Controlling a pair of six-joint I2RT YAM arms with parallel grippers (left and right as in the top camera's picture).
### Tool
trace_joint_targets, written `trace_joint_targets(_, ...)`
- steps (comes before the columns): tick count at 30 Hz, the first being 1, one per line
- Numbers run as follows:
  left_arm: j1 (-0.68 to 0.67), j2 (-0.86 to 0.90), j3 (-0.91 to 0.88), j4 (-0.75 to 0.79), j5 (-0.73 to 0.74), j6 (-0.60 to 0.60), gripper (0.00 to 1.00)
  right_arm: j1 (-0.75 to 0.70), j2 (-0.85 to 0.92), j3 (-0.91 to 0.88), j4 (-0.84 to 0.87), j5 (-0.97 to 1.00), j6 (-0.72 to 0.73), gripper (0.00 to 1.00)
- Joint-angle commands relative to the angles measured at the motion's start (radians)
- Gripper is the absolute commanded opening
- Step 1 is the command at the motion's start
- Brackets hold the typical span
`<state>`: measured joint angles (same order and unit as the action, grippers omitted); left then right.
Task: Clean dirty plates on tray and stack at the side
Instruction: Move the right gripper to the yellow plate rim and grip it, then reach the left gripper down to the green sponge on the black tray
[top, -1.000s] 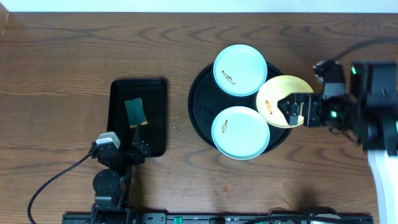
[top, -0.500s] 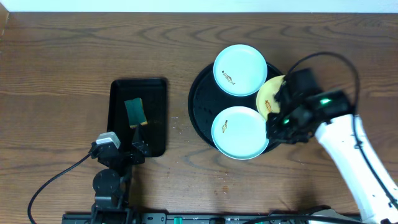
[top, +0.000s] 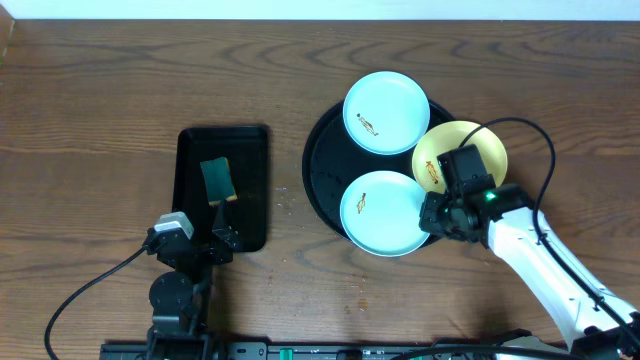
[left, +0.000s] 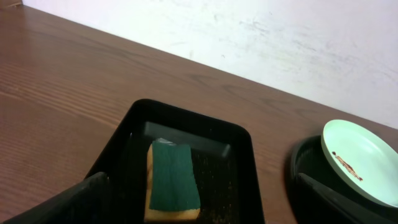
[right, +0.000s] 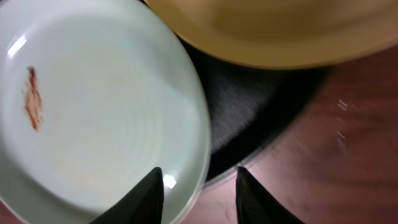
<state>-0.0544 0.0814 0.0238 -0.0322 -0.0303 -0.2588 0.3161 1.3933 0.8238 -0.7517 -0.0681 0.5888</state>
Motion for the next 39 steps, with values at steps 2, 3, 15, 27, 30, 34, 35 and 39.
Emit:
trace_joint_targets(2,-0.002,-0.003,-0.020,-0.035,-0.023,0.014,0.92,0.001,0.000,-0.098,0.119,-0.052,0.017,0.33)
trace_joint_targets(3,-0.002,-0.003,-0.020,-0.035,-0.023,0.014,0.92,0.001,0.000,-0.112,0.138,-0.053,0.017,0.33)
trace_joint_targets(15,-0.002,-0.003,-0.020,-0.036,-0.023,0.014,0.92,0.001,0.000,-0.148,0.203,-0.014,0.017,0.13)
trace_joint_targets(27,-0.002,-0.003,-0.020,-0.035,-0.023,0.014,0.92,0.002,0.000,-0.149,0.222,-0.011,0.017,0.15)
trace_joint_targets(30,-0.002,-0.003,-0.020,-0.035,-0.022,0.013,0.92,0.002,0.000,-0.149,0.222,-0.011,0.017,0.19)
trace_joint_targets(34,-0.002,-0.003,0.004,-0.056,-0.007,-0.051,0.92,0.002,0.000,-0.150,0.220,-0.011,0.016,0.25)
trace_joint_targets(35,-0.002,0.003,0.035,-0.099,-0.003,-0.077,0.92,0.002,0.000,-0.151,0.220,-0.011,0.016,0.26)
trace_joint_targets(39,-0.001,0.110,0.219,-0.263,-0.006,-0.076,0.92,0.002,0.000,-0.151,0.221,-0.011,0.016,0.29)
